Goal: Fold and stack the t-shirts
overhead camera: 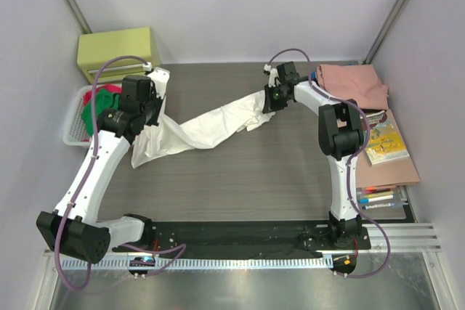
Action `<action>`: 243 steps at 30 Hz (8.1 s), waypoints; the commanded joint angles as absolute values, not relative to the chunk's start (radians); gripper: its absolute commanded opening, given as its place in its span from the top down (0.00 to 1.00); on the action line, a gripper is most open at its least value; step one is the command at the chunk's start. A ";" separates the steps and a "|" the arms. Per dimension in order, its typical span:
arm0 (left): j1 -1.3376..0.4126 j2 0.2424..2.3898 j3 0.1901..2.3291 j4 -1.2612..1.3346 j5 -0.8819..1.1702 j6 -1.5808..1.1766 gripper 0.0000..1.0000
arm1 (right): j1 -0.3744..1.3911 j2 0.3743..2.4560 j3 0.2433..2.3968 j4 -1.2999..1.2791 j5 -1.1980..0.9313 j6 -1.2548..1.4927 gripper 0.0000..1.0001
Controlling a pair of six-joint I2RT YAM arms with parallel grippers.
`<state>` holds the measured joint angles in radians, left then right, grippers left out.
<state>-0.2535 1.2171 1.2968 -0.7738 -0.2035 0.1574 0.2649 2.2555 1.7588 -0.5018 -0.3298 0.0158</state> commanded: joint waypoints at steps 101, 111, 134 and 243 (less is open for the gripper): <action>-0.048 1.729 1.267 -0.525 0.144 0.153 1.00 | -0.101 1.869 1.305 -0.160 -0.370 -0.002 0.99; -0.066 1.789 1.232 -0.399 0.075 0.115 1.00 | 0.000 2.049 1.364 -0.029 -0.209 -0.028 0.99; -0.066 1.369 1.077 -0.446 0.113 0.087 0.45 | 0.058 1.489 1.046 -0.084 -0.109 -0.028 0.43; -0.066 1.170 0.937 -0.604 0.196 0.103 0.49 | -0.008 1.097 1.612 -0.480 -0.287 0.173 0.99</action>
<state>-0.0677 1.1881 0.9417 -0.6388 0.1936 0.0875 -0.0093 1.1652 1.5219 -0.4725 -0.2668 0.1516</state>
